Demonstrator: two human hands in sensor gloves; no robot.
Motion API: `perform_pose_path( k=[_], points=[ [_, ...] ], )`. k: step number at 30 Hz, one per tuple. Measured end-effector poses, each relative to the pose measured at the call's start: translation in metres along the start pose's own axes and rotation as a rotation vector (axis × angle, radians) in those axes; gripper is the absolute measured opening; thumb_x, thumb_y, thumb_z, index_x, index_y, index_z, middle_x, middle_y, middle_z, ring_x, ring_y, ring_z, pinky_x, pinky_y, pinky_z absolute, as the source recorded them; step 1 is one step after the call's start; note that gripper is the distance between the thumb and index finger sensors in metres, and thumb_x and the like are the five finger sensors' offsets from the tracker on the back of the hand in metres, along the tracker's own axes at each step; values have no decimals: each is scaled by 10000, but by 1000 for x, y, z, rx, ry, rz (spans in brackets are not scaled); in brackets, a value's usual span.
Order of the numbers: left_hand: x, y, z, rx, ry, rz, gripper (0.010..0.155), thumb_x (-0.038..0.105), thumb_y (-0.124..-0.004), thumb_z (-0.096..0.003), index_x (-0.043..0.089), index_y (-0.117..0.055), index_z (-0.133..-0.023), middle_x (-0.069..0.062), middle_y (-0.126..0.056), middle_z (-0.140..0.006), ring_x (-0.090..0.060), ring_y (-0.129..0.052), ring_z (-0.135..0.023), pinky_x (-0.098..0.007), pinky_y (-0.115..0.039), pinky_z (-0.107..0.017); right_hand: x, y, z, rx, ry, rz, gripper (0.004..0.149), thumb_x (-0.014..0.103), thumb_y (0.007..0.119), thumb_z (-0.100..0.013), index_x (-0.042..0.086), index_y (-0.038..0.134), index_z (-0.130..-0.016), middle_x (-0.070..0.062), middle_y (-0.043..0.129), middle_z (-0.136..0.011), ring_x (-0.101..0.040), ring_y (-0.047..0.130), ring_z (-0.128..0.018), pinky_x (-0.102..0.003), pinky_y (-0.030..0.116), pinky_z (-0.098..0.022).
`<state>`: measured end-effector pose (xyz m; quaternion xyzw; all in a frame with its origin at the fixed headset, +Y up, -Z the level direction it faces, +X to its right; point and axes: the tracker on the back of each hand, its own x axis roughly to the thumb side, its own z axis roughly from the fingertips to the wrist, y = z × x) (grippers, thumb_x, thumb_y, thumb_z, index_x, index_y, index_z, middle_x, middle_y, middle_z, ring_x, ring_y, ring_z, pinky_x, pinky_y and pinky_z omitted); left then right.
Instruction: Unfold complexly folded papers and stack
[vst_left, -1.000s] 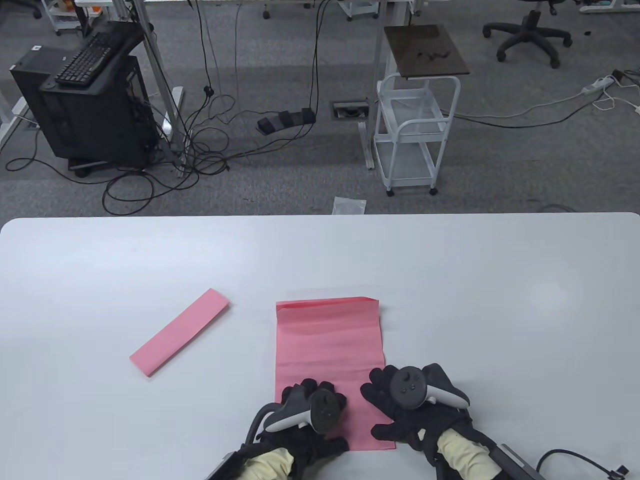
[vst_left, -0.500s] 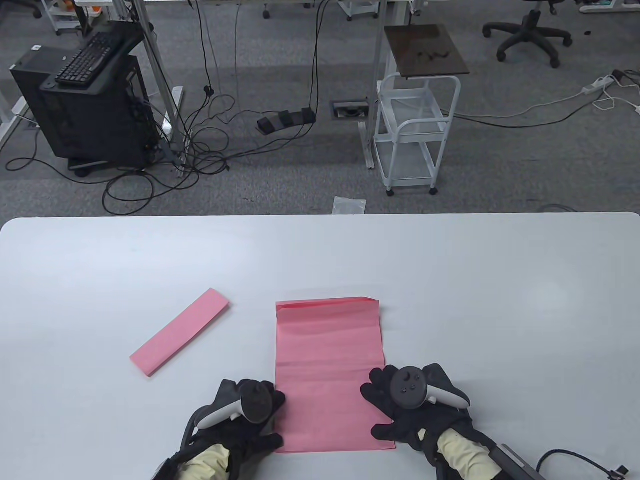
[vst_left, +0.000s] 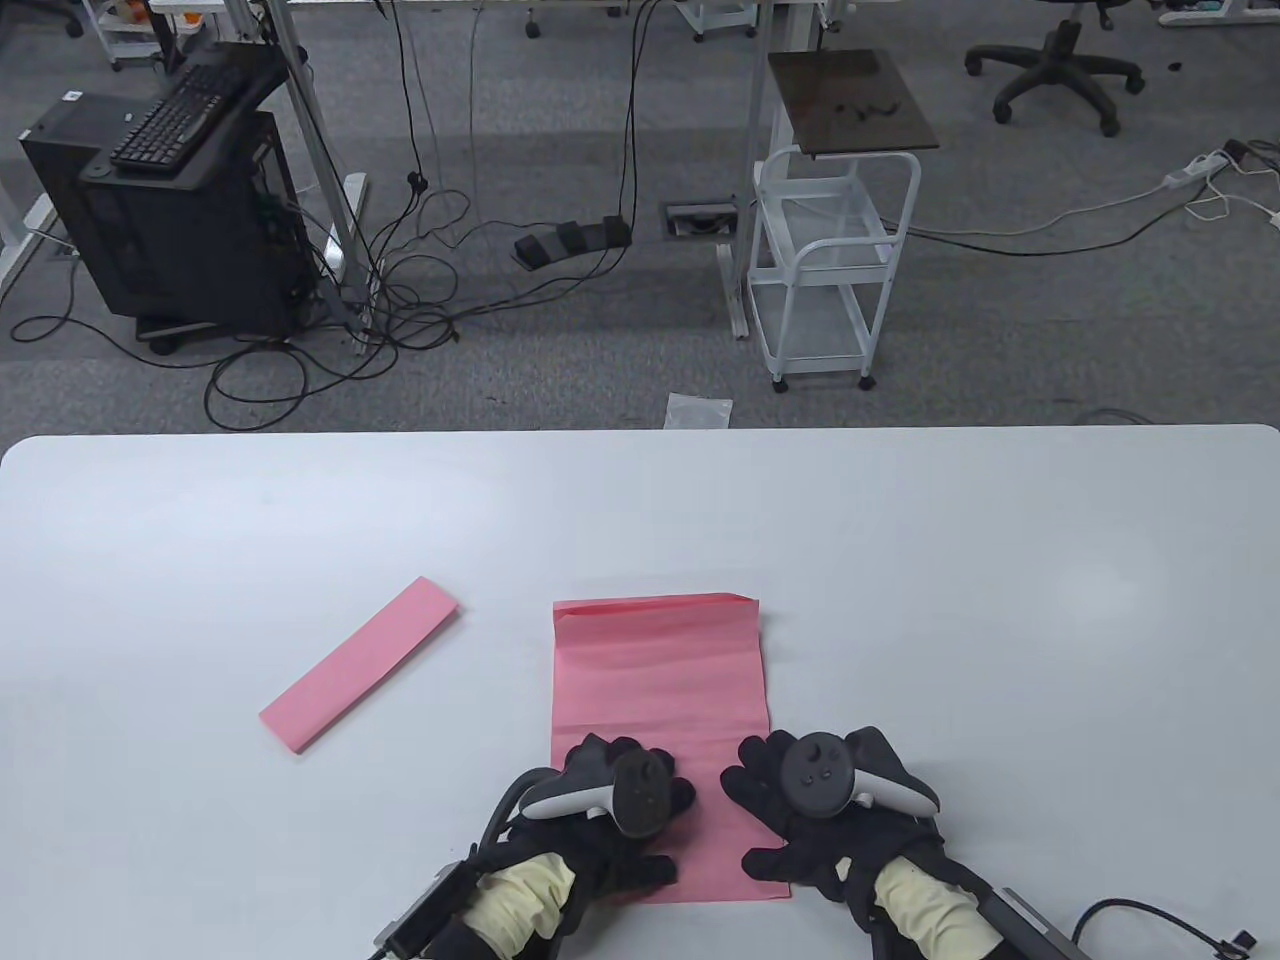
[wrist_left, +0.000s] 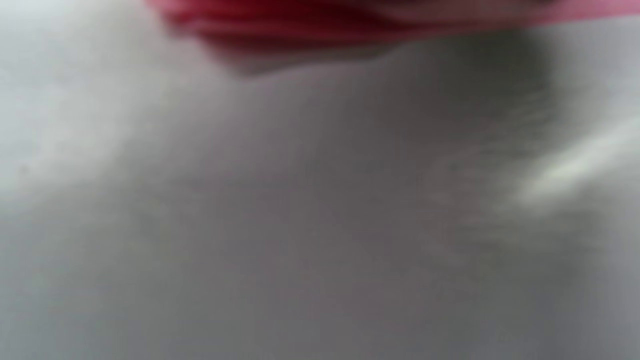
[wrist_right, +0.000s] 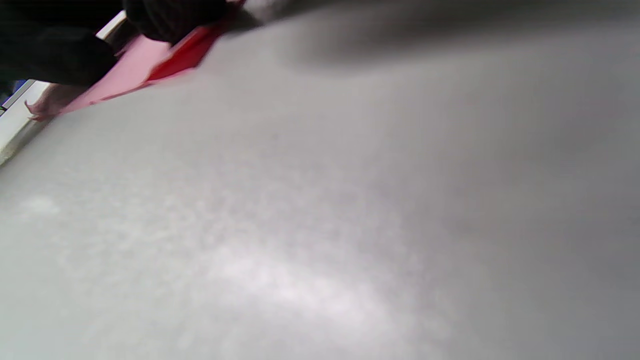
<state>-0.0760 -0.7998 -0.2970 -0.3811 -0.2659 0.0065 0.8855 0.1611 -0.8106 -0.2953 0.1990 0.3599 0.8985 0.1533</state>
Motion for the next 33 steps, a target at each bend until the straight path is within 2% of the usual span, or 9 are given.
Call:
perform_pose_path(
  k=[3,7,11,16,18,22,25,29,33],
  points=[
    [-21,5,3,38,88,56,708,608,-491,-535,471,28,-996,220,191,-1047,-150,187,-1028,-573,98,-674,0,0,0,1,-1,0,736,563,629,-496,475,131,-1030,225,-85,-1091,-55,-179,-978,-456,-161,-652],
    [-67,11,11,76,216,218,628,546,-457,-566,488,-2,-994,246,163,-1051,-146,169,-1036,-575,99,-666,0,0,0,-2,0,2,735,563,627,-496,475,131,-1031,221,-82,-1092,-58,-176,-979,-458,-163,-653],
    [-86,13,16,98,263,268,587,516,-444,-576,508,-35,-997,273,141,-1055,-153,170,-1037,-575,100,-664,0,0,0,-2,0,3,736,564,627,-496,474,129,-1030,223,-84,-1091,-58,-178,-979,-458,-164,-652],
    [-85,16,17,106,261,270,588,500,-453,-583,487,-48,-1010,249,129,-1068,-186,154,-1042,-578,84,-668,0,0,0,-1,1,1,735,564,627,-496,476,129,-1029,226,-84,-1090,-56,-179,-977,-457,-165,-651],
    [-77,21,21,137,255,255,618,484,-501,-586,423,-96,-1050,148,73,-1114,-219,94,-1066,-580,63,-679,0,0,0,0,2,-2,734,563,628,-496,477,130,-1028,227,-84,-1089,-54,-180,-977,-456,-167,-650],
    [-43,26,21,205,57,173,664,522,-503,-578,426,-46,-1050,142,193,-1070,-234,163,-1043,-574,69,-693,0,0,0,4,1,-5,735,562,626,-497,476,125,-1028,227,-92,-1087,-54,-186,-974,-455,-172,-646],
    [-15,23,5,122,-48,66,651,512,-501,-578,434,-65,-1055,162,185,-1070,-209,167,-1043,-560,70,-702,0,0,0,7,0,-6,734,563,624,-498,477,122,-1027,229,-95,-1085,-53,-190,-972,-455,-170,-645],
    [-13,27,-21,16,24,6,667,562,-463,-561,455,27,-1000,163,191,-1054,-206,171,-1029,-561,75,-686,0,1,0,9,1,-7,735,563,624,-498,478,121,-1027,232,-97,-1084,-51,-193,-971,-453,-173,-644],
    [-33,43,-36,59,99,128,647,573,-474,-560,475,-9,-999,231,169,-1052,-148,190,-1027,-552,97,-682,0,1,0,10,1,-7,737,564,623,-498,478,117,-1027,230,-100,-1084,-52,-194,-970,-453,-175,-643]
  ],
)
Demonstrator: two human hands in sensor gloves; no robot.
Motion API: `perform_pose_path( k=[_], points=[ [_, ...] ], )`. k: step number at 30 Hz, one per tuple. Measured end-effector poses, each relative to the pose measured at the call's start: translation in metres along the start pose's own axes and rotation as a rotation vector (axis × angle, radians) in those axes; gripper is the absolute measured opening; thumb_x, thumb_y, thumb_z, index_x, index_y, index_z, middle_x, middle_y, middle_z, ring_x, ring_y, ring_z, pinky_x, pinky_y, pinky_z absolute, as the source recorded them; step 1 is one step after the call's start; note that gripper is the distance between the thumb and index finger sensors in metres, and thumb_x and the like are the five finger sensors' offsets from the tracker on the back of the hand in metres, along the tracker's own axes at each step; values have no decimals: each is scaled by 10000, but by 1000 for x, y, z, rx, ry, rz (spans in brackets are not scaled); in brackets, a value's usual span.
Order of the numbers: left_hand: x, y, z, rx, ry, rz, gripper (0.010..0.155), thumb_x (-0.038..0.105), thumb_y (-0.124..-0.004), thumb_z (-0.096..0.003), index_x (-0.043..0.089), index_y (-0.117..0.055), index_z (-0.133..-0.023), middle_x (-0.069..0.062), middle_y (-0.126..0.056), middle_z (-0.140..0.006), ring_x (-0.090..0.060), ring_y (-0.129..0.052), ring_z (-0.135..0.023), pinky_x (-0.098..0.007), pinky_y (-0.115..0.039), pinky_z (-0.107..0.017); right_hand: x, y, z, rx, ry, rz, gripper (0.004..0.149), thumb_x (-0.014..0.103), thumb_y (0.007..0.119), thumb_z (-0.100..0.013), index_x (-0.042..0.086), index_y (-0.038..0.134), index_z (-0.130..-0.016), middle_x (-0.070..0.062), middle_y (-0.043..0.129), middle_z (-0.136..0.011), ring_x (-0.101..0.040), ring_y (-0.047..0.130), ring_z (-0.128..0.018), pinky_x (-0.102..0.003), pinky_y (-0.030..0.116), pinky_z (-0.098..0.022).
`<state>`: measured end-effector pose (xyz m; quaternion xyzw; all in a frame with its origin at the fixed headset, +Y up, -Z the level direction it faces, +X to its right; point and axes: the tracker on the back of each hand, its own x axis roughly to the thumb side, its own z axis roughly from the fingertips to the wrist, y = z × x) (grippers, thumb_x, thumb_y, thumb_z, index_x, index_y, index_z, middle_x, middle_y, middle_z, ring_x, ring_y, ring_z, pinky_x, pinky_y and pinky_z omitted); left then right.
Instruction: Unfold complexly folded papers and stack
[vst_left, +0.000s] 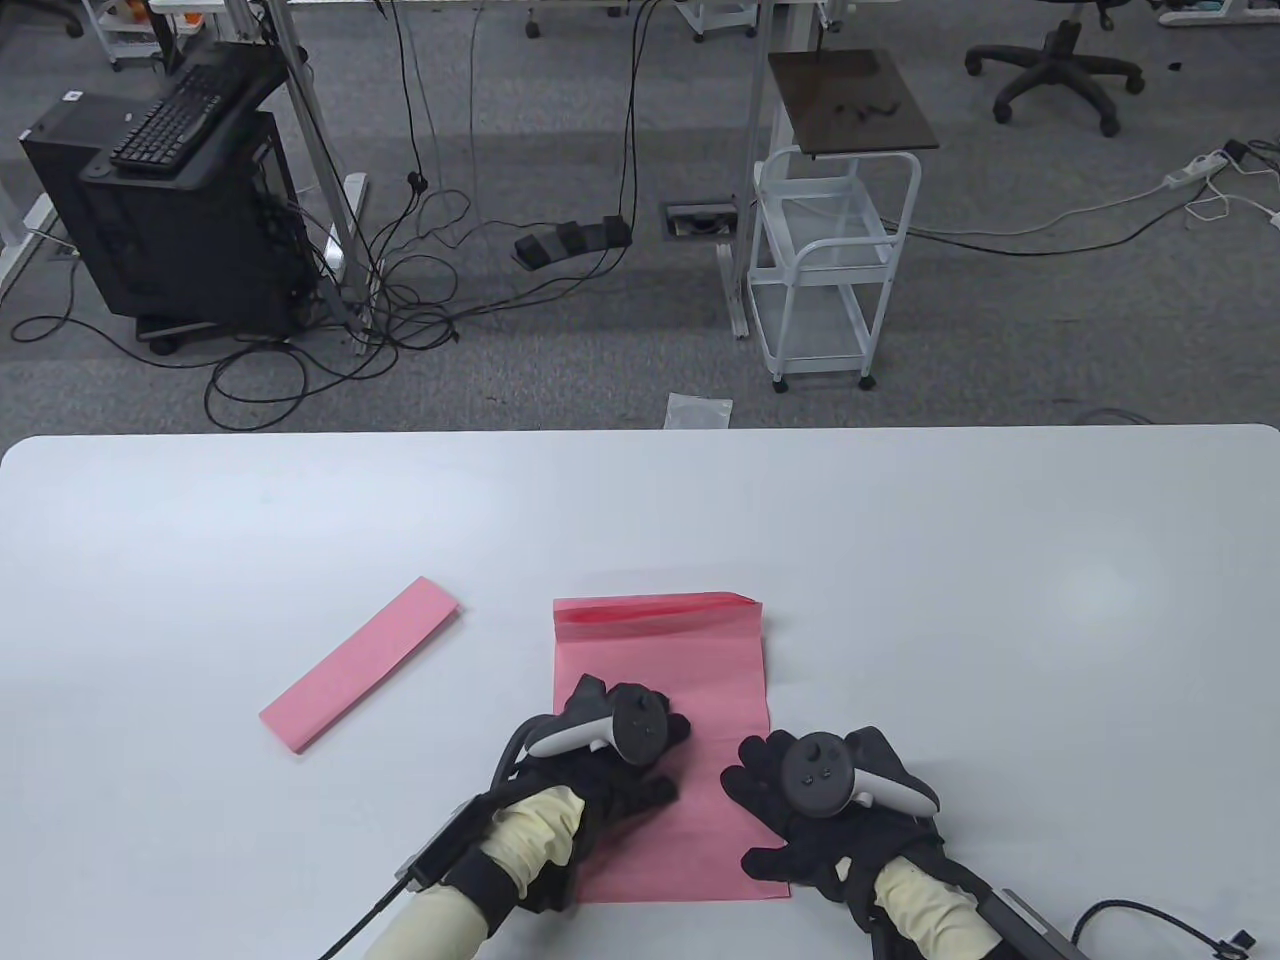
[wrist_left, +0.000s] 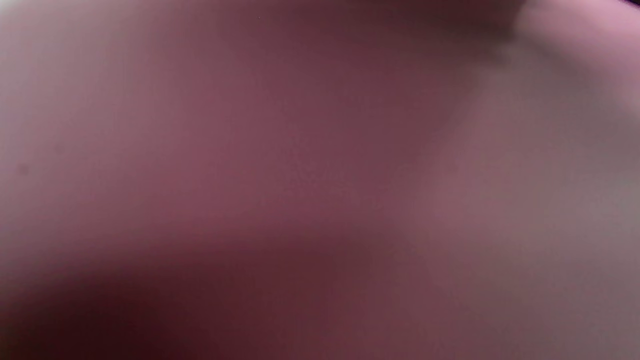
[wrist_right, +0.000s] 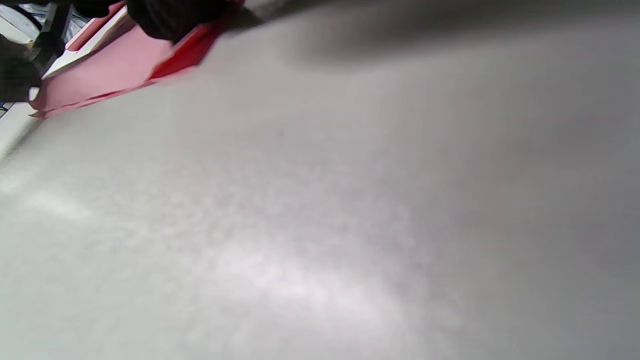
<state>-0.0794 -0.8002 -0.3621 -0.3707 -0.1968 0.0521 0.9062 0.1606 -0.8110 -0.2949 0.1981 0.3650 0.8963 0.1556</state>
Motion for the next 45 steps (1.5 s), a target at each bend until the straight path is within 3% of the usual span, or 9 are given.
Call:
perform_pose_path(
  k=[8,12,17,19,23,31,37,45],
  points=[
    [-63,46,-25,80,214,178,640,596,-476,-546,474,-42,-1001,247,134,-1054,-121,148,-1036,-552,91,-681,0,0,0,1,-1,1,737,565,620,-499,478,113,-1028,230,-102,-1085,-52,-197,-971,-453,-177,-643],
    [-67,56,-25,109,210,206,596,537,-504,-569,468,-136,-1033,242,47,-1098,-137,73,-1072,-559,73,-687,0,0,0,2,-2,-1,736,564,619,-501,477,112,-1028,230,-106,-1084,-52,-199,-969,-452,-179,-641],
    [-65,50,-23,141,180,209,628,545,-506,-562,431,-124,-1048,191,58,-1107,-187,85,-1064,-566,58,-688,1,-1,1,-15,3,-10,729,554,629,-500,474,137,-1032,224,-81,-1093,-58,-176,-980,-456,-166,-650],
    [-69,49,-17,157,163,257,648,549,-506,-563,446,-75,-1037,179,172,-1059,-206,175,-1019,-562,74,-685,4,-2,3,-54,9,-21,689,532,621,-510,458,192,-1045,203,-31,-1115,-76,-129,-1001,-468,-126,-673],
    [-80,57,17,360,132,246,664,533,-521,-565,437,-80,-1052,163,170,-1070,-221,168,-1027,-567,63,-692,12,-8,14,-114,-25,-41,652,529,575,-521,437,222,-1061,191,17,-1128,-83,-121,-1009,-472,-114,-679],
    [-147,54,96,432,280,292,690,531,-550,-567,425,-85,-1065,121,120,-1115,-252,150,-1041,-581,60,-690,25,-29,53,-283,-42,-58,649,527,574,-523,429,233,-1068,176,23,-1139,-88,-120,-1013,-478,-112,-678],
    [-201,26,117,399,472,312,805,524,-672,-537,380,-82,-1066,61,67,-1139,-289,97,-1058,-593,36,-695,27,-21,61,-314,-29,-67,648,518,582,-526,421,243,-1069,168,30,-1141,-92,-113,-1013,-478,-109,-677],
    [-244,-4,124,344,636,389,826,516,-683,-533,381,-53,-1050,34,50,-1144,-314,40,-1074,-599,11,-702,24,-17,57,-321,-1,-48,648,514,585,-524,424,240,-1066,171,30,-1139,-89,-114,-1010,-476,-111,-676]
  ],
)
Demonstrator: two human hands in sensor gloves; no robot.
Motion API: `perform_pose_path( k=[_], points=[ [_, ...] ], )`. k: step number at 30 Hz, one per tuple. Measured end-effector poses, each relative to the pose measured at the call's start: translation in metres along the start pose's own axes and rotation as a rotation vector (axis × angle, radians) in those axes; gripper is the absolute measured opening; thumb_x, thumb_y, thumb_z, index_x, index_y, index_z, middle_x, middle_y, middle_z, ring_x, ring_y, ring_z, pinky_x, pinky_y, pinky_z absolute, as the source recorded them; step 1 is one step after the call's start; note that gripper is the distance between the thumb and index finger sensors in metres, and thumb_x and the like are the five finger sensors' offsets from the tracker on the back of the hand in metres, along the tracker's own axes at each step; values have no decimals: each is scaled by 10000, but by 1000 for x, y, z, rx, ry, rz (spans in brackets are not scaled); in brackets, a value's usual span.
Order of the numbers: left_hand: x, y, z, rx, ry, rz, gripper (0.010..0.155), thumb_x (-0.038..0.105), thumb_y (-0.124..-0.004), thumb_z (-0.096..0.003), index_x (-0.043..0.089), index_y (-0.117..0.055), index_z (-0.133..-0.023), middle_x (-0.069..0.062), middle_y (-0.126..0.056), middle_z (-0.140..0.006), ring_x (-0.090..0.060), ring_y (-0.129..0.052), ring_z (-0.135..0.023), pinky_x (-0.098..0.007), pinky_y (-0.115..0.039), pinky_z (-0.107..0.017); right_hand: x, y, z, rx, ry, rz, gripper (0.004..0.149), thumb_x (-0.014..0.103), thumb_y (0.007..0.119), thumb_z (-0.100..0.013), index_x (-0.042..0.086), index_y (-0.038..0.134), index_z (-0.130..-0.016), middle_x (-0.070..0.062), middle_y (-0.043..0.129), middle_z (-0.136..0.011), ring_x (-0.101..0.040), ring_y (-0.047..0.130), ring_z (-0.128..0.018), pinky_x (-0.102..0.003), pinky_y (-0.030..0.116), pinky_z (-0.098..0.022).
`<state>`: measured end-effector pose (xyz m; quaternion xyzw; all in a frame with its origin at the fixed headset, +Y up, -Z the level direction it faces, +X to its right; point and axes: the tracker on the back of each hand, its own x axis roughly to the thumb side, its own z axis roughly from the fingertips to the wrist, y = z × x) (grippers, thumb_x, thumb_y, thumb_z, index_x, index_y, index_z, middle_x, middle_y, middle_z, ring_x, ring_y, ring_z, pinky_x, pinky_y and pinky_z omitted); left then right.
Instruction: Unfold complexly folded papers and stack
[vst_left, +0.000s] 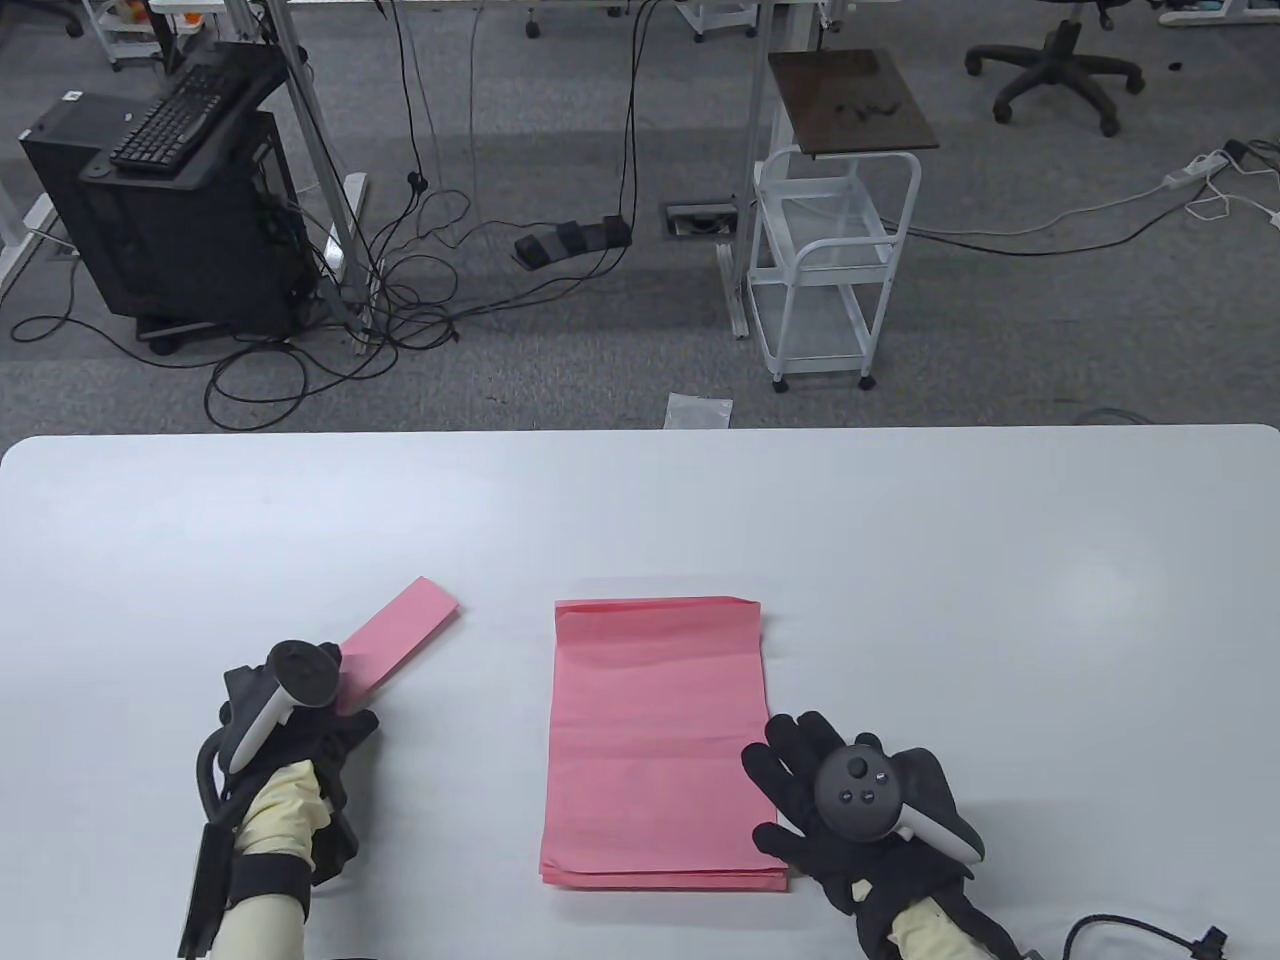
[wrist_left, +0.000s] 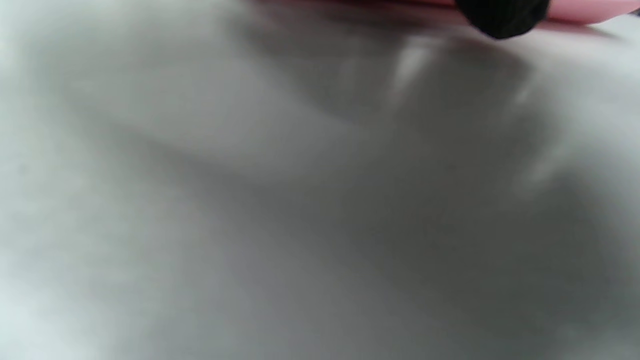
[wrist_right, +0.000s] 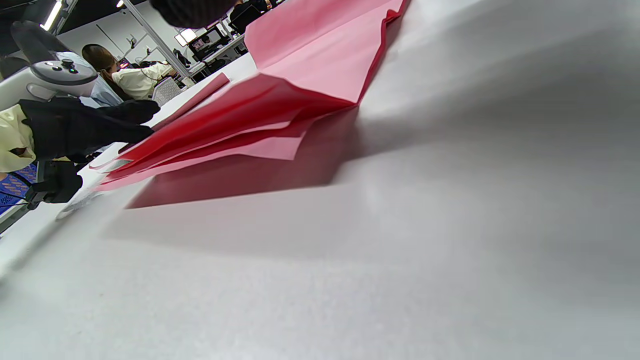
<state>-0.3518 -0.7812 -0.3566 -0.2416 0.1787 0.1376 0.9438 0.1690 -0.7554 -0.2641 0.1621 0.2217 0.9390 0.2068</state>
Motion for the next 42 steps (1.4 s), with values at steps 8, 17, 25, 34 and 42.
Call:
perform_pose_path(
  k=[8,17,25,34,42],
  points=[
    [-6,-5,-5,-7,7,68,719,504,-600,-556,428,-77,-1044,32,-11,-1162,-319,-28,-1093,-597,-30,-728,-4,3,-2,8,18,-9,646,513,584,-525,426,240,-1064,173,30,-1138,-86,-119,-1007,-476,-114,-674],
    [3,21,11,342,-19,-32,476,326,-636,-556,372,-560,-1024,43,-721,-1079,-261,-771,-990,-497,-573,-766,-4,1,-2,6,19,-32,646,511,584,-526,424,241,-1066,172,27,-1138,-85,-122,-1006,-476,-116,-673],
    [64,37,53,332,-354,160,413,339,-644,-554,255,-614,-957,-26,-795,-910,-246,-874,-793,-504,-651,-693,0,-16,-6,-82,-12,-126,657,505,602,-525,416,251,-1073,168,31,-1144,-87,-123,-1009,-480,-116,-677],
    [167,-5,111,54,-733,184,411,331,-670,-552,218,-665,-947,-56,-839,-871,-265,-896,-750,-518,-659,-676,0,-41,-16,-284,-57,-346,754,457,699,-503,461,169,-1039,126,97,-1171,-143,-42,-1056,-519,-72,-702],
    [197,-42,131,-146,-822,169,413,326,-671,-557,202,-669,-951,-72,-843,-864,-276,-896,-740,-526,-653,-674,-21,-48,-14,-403,-198,-519,866,283,781,-486,503,107,-982,120,431,-1158,-180,371,-1113,-557,90,-775]
  ],
)
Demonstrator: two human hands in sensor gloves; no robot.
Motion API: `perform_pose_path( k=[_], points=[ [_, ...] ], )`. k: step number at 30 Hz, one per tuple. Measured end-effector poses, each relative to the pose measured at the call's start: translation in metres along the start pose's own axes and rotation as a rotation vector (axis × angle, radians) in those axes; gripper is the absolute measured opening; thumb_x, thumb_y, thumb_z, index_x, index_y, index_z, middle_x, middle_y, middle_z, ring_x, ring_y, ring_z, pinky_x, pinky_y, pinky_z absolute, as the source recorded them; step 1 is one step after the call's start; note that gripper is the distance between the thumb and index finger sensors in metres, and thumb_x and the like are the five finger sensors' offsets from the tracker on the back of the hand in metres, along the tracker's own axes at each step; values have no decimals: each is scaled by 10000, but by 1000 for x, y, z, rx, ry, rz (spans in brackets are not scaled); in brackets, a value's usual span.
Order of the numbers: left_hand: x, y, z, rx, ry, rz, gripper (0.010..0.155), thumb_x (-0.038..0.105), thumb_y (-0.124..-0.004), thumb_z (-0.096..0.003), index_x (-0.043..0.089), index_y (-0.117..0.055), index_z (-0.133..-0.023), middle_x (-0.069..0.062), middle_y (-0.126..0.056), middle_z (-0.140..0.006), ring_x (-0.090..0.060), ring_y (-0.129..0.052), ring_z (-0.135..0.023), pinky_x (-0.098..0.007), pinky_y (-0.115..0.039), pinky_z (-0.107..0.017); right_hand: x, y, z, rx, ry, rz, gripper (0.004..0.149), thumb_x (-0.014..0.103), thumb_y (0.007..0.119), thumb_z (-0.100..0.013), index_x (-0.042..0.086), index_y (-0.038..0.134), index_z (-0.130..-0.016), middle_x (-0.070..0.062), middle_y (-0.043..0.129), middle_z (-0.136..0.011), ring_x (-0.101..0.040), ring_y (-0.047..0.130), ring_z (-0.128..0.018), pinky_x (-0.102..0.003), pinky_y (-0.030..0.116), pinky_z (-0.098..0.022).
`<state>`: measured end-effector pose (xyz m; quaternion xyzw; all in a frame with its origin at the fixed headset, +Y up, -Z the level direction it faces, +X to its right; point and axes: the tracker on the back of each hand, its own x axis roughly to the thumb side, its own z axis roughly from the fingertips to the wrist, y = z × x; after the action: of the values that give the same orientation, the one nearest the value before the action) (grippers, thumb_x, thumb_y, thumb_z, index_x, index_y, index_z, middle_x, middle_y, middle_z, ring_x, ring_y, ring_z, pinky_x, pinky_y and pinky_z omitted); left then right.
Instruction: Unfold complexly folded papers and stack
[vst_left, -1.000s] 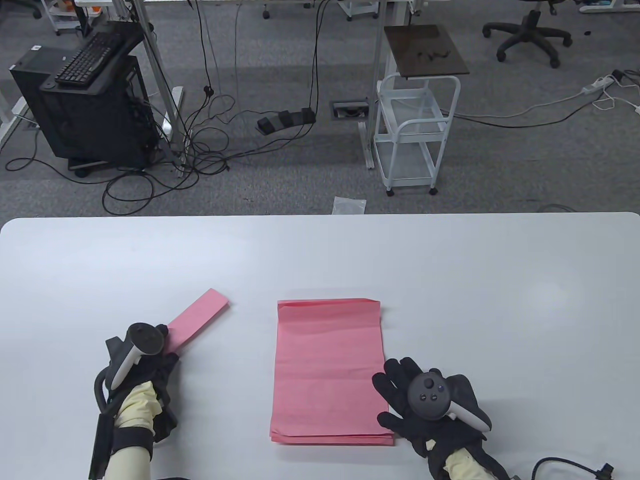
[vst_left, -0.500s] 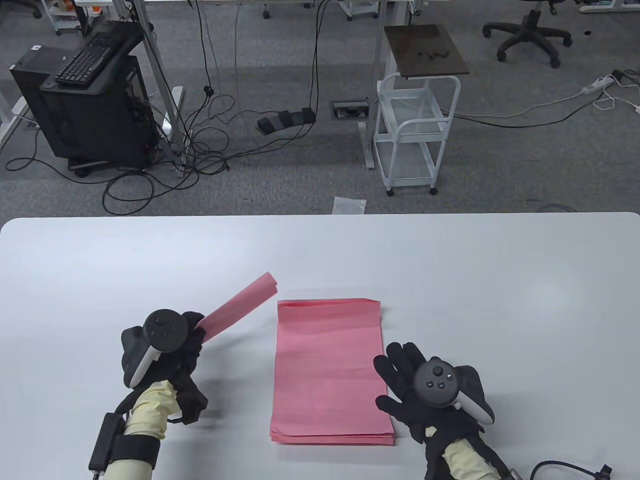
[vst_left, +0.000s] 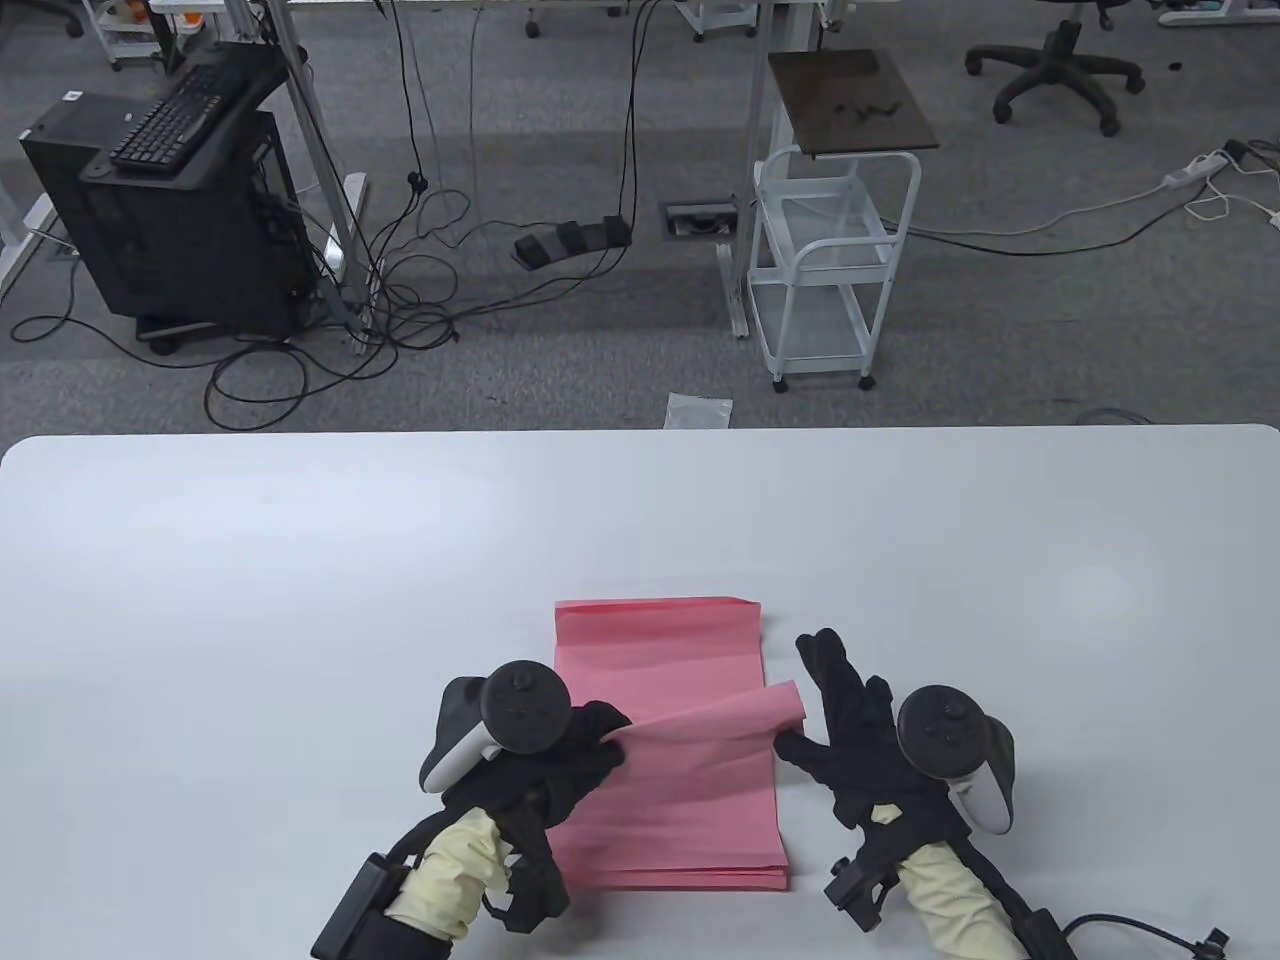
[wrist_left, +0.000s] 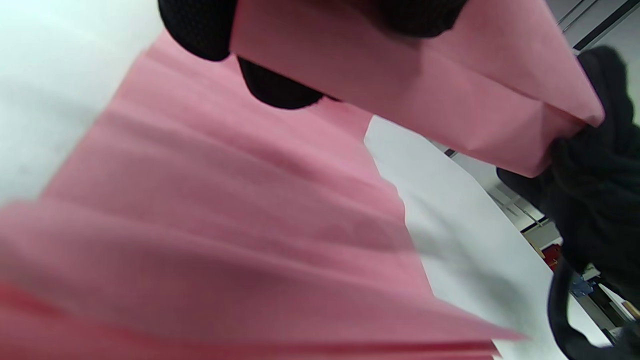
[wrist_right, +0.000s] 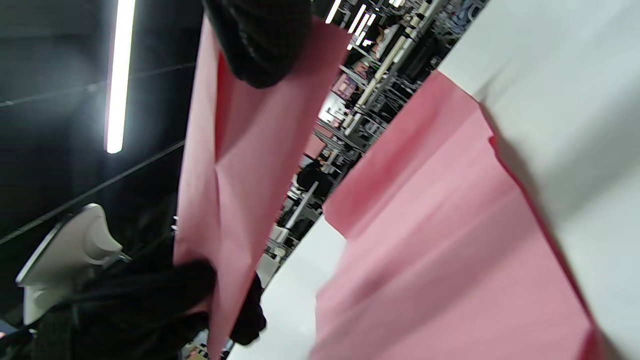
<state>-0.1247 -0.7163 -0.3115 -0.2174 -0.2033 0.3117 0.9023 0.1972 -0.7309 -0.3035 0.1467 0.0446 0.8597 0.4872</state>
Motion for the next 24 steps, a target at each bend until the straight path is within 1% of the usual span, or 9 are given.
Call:
perform_pose_path(
  k=[2,5,8,11,13,16,19,22,24],
  points=[
    [-2,-7,-2,5,-17,66,413,326,-671,-560,199,-672,-953,-72,-847,-859,-273,-902,-728,-524,-660,-670,0,1,-1,7,-58,22,780,266,774,-487,480,243,-1016,76,643,-1077,-224,596,-1040,-558,210,-791],
    [-6,-14,-3,-76,10,110,427,320,-666,-563,180,-653,-966,-89,-836,-862,-290,-892,-729,-537,-645,-669,-3,2,1,-37,-89,-59,626,284,776,-480,401,500,-1029,15,817,-887,-282,763,-890,-582,295,-781],
    [-11,-14,-2,-67,21,102,460,341,-679,-562,176,-626,-989,-94,-824,-877,-302,-880,-746,-544,-632,-676,-6,1,1,-71,-87,-126,450,315,775,-477,242,742,-920,-18,899,-723,-305,844,-762,-607,355,-761],
    [-14,-10,1,-62,-2,165,551,411,-682,-561,166,-574,-1043,-115,-805,-938,-333,-867,-808,-558,-614,-693,-11,2,1,-138,-54,-145,383,299,763,-482,187,802,-845,-18,928,-641,-298,888,-675,-604,420,-744],
    [-20,0,7,-3,-7,243,626,460,-665,-566,164,-493,-1090,-156,-698,-1054,-391,-779,-920,-592,-547,-724,-16,-1,3,-210,-22,-148,378,299,766,-475,172,813,-828,-16,934,-611,-296,902,-638,-601,448,-732],
    [-35,21,21,200,20,270,690,498,-680,-555,184,-417,-1111,-148,-643,-1060,-387,-735,-939,-599,-514,-736,-23,-8,5,-263,29,-193,379,300,756,-486,160,798,-836,-19,928,-617,-299,897,-640,-599,445,-728],
    [-46,28,27,142,34,282,761,497,-756,-530,181,-395,-1121,-41,-837,-872,-268,-923,-741,-519,-657,-685,-25,-11,7,-315,68,-212,382,302,752,-490,153,793,-839,-19,927,-614,-300,900,-630,-596,452,-723],
    [-46,15,19,51,48,384,809,475,-775,-523,62,-393,-1105,49,-999,-576,-160,-1054,-417,-430,-802,-568,-22,-8,7,-327,47,-200,382,304,750,-491,154,790,-839,-18,926,-616,-299,899,-631,-594,452,-723],
    [-44,6,13,38,67,448,785,450,-782,-522,26,-433,-1083,89,-1030,-456,-112,-1072,-292,-390,-845,-520,-17,-5,7,-319,11,-206,381,306,750,-488,157,793,-835,-15,928,-613,-297,901,-630,-595,455,-721]
  ],
)
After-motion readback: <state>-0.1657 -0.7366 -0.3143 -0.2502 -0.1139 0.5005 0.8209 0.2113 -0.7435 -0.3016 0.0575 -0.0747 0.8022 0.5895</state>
